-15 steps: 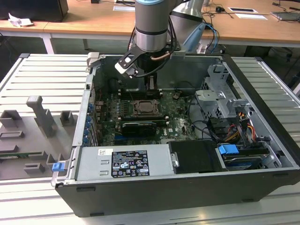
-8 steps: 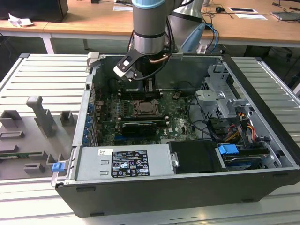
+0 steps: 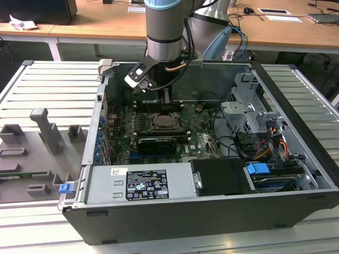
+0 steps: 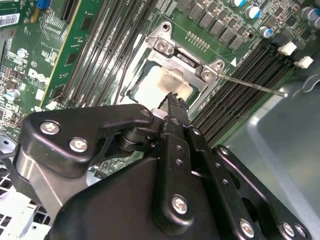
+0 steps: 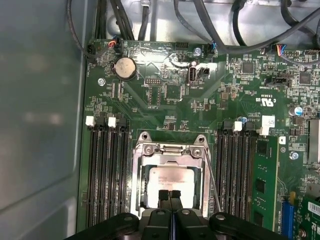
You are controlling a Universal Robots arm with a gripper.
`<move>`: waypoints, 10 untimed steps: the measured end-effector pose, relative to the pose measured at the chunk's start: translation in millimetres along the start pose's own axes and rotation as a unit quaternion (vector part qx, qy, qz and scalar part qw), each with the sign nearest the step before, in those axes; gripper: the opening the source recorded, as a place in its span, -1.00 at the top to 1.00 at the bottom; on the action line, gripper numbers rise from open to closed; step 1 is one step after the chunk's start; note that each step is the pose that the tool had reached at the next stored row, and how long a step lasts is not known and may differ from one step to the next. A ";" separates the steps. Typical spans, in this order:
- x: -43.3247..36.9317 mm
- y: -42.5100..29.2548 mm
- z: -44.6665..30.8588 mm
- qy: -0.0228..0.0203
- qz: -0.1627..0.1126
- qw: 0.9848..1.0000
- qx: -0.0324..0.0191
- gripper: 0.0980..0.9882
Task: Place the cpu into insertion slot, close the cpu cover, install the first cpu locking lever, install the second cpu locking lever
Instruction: 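Close the cpu cover, then install the first cpu locking lever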
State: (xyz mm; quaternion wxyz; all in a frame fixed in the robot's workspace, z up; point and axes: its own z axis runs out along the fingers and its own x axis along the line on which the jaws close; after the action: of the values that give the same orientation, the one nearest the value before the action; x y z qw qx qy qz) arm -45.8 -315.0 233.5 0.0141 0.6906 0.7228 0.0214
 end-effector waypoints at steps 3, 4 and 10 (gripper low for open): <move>0.0 -0.6 0.0 0.000 0.000 1.000 0.000 0.98; 0.0 -0.6 0.0 0.000 0.000 1.000 0.000 0.98; 0.0 -0.5 -2.6 -0.001 0.000 1.000 0.000 0.98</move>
State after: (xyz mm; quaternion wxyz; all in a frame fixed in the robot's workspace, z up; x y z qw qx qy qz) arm -46.4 -315.1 236.2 0.0149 0.6906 0.7228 0.0204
